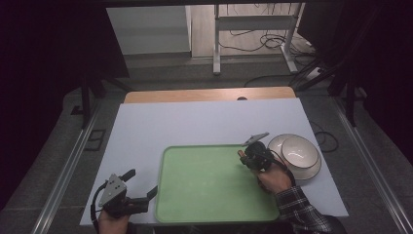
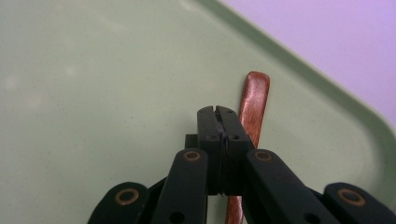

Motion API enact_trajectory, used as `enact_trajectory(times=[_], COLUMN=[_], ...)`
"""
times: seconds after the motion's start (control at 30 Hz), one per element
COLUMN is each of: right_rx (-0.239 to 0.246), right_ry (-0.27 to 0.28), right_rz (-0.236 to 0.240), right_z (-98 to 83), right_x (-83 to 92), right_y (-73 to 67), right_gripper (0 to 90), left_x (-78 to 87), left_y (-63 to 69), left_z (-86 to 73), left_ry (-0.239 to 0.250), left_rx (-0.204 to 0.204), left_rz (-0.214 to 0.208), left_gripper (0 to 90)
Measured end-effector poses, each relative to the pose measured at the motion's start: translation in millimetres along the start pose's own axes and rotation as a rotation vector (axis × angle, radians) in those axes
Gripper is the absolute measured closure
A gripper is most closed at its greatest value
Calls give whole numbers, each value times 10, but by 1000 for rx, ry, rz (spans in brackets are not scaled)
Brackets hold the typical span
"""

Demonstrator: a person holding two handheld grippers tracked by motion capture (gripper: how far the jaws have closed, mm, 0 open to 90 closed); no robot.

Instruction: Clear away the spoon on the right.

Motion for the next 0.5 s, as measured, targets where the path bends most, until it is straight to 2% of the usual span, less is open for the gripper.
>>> enact_trajectory(times=[0.17,0.5], right_rx=[4,-26], right_ry=[-22,-54], right_rz=[-2,-26], right_z=[-25,-85], right_x=[-56,-104], right_y=[0,88], right_gripper=[897,898], left_x=[5,2], left_y=[-4,-8], left_z=[2,0], left_ry=[4,2], left_rx=[4,5], left_rz=[0,-2], left_gripper=[33,33])
Point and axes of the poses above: each handheld gripper's, and its own axes: x roughly backward along the jaws, z roughly out of its top, y roughly to its right, the point moved 7 cm from there along -x, roughly forward along the jaws, and after that the axes turned 8 degrees about -y, right-handed, at the moved point
